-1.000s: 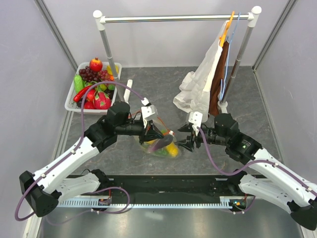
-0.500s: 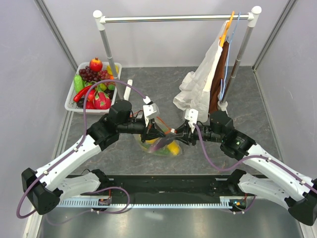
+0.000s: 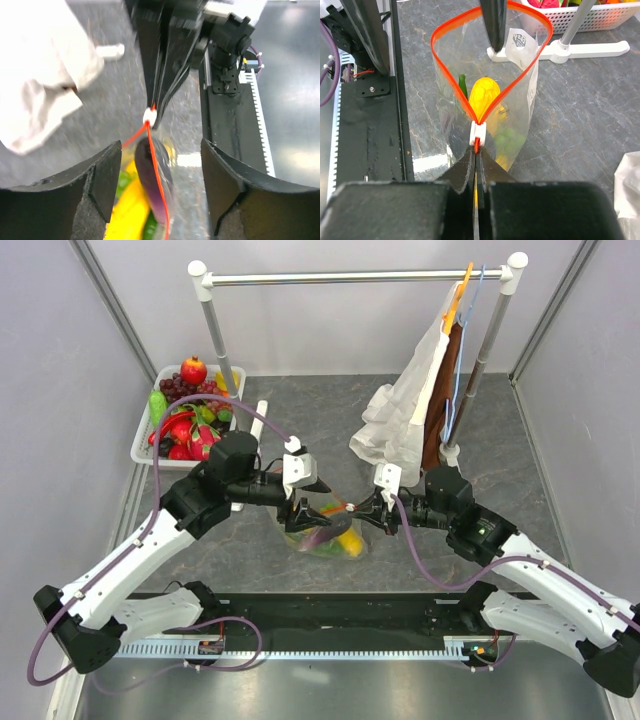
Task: Place the food in the zip-top bag and seal the zipper
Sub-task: Zip the zipper food storage bag at the center of the board.
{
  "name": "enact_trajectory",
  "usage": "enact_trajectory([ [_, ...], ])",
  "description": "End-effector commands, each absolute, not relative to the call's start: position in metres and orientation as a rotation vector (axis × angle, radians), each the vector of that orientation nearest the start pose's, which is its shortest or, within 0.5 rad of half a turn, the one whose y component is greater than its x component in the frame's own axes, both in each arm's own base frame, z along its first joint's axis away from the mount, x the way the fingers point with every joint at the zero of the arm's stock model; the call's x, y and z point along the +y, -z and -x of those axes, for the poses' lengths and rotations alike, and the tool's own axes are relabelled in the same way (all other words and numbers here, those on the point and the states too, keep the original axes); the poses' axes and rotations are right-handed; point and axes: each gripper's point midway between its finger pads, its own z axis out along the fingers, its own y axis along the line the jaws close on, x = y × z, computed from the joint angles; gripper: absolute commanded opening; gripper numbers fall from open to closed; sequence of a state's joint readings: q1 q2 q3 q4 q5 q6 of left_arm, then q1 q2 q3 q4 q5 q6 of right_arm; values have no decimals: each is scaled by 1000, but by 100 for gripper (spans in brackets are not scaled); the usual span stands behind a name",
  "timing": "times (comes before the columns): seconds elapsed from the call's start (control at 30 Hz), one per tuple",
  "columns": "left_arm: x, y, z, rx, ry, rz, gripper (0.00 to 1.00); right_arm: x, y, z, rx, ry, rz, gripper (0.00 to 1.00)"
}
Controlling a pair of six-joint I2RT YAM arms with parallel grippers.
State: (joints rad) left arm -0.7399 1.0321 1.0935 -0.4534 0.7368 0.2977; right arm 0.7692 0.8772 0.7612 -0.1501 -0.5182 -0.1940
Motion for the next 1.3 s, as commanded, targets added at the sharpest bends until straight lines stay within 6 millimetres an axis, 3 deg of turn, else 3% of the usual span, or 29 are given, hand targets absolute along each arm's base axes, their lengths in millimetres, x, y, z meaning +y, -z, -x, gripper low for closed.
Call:
enact_trajectory([
  [0.0, -299, -317, -151, 1191, 994, -1548, 66, 275, -258, -169, 1382, -843, 1221, 0],
  [0.23, -324, -304, -159, 1127, 976, -1639, 54, 273, -263, -171, 1377, -824, 1200, 0],
  [0.53, -340, -297, -165, 1149, 972, -1647, 48, 272, -266, -169, 1364, -832, 1190, 0],
  [0.73, -338, -288, -164, 1180, 974, -1648, 25, 271, -264, -168, 1367, -832, 1191, 0],
  [0.77, -336, -288, -164, 1187, 967, -1642, 18, 271, -265, -168, 1365, -830, 1189, 0],
  [0.87, -327, -276, -168, 1240, 934, -1640, 7, 269, -265, -166, 1363, -828, 1191, 0],
  [1.03, -294, -270, -189, 1323, 865, -1584, 3, 264, -264, -164, 1366, -815, 1189, 0],
  [1.27, -244, -252, -197, 1412, 744, -1600, 2, 256, -263, -164, 1375, -783, 1169, 0],
])
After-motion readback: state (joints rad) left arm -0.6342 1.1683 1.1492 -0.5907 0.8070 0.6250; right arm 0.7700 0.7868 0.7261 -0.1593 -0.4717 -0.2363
